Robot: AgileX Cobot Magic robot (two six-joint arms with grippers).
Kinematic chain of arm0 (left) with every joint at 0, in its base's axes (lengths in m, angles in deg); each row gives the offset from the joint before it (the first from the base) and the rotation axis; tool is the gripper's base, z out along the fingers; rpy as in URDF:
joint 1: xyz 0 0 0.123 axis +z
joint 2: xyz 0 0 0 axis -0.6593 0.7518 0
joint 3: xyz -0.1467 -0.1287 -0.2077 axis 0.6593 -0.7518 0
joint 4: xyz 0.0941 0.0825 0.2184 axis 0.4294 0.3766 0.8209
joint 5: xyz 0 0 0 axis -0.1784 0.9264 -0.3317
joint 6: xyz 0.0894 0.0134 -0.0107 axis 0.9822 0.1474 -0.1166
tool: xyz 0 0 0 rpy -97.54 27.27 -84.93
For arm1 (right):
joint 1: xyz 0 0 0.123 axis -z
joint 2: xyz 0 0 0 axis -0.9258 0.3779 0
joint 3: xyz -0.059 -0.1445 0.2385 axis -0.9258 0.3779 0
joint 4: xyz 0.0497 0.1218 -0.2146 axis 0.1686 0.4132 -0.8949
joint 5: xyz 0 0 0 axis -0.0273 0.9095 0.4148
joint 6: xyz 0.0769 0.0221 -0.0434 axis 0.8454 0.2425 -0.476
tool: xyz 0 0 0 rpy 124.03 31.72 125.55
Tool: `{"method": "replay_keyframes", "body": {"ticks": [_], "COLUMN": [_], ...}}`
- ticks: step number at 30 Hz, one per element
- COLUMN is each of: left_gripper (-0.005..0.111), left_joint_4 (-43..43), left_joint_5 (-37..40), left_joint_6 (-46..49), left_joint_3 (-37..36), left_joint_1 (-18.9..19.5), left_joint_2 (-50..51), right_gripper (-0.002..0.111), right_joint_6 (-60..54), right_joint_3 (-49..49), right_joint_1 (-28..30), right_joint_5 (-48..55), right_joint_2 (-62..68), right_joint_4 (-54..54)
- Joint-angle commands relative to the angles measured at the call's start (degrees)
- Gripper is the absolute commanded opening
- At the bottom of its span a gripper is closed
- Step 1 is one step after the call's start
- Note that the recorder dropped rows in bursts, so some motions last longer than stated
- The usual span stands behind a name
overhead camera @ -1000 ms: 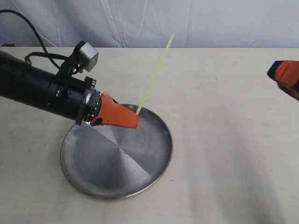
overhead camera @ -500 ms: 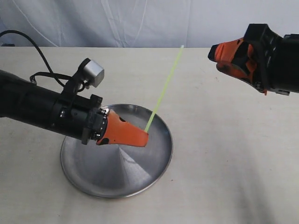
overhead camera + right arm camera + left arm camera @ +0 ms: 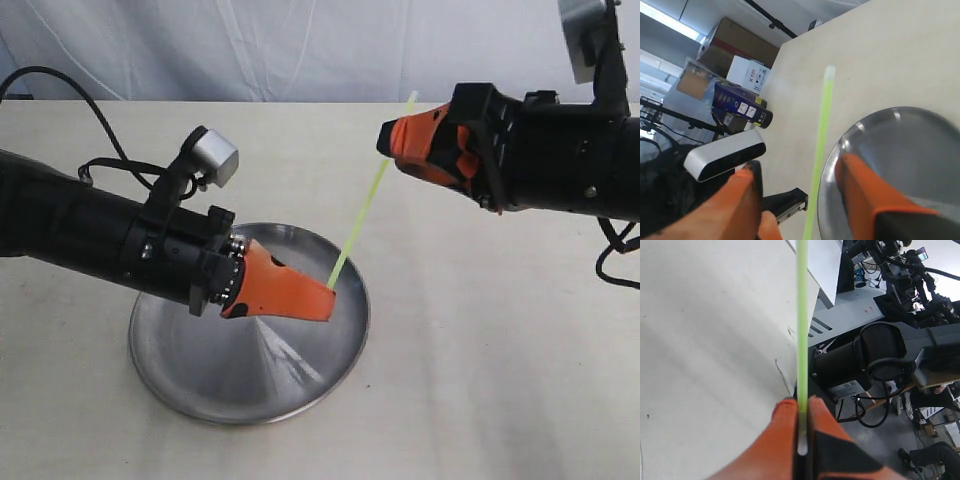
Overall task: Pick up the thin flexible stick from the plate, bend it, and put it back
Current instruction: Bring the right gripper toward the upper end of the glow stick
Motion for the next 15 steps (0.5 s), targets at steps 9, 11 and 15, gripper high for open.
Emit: {"method": "replay_keyframes", "body": {"ticks": [9, 11, 15], "left_gripper": [0.0, 0.0, 0.0], "left_joint_4": [0.04, 0.04, 0.05], "left_joint_5": [0.68, 0.68, 0.68], "left_joint_6": [0.88, 0.89, 0.89], "left_joint_3": [-0.2, -0.2, -0.2], "left_joint_1": [-1.67, -1.67, -1.67], "left_joint_2": [-0.52, -0.52, -0.52], "right_gripper": [0.048, 0.043, 0.016], "right_joint_6": [-1.44, -1.44, -1.44], "right_joint_3": [-3.79, -3.79, -3.79], "right_joint_1": [-7.76, -7.76, -7.76], "right_joint_5": [-8.51, -8.39, -9.3], "right_joint_2": [3.98, 4.44, 4.7], "right_joint_4": [0.71, 0.71, 0.71]}}
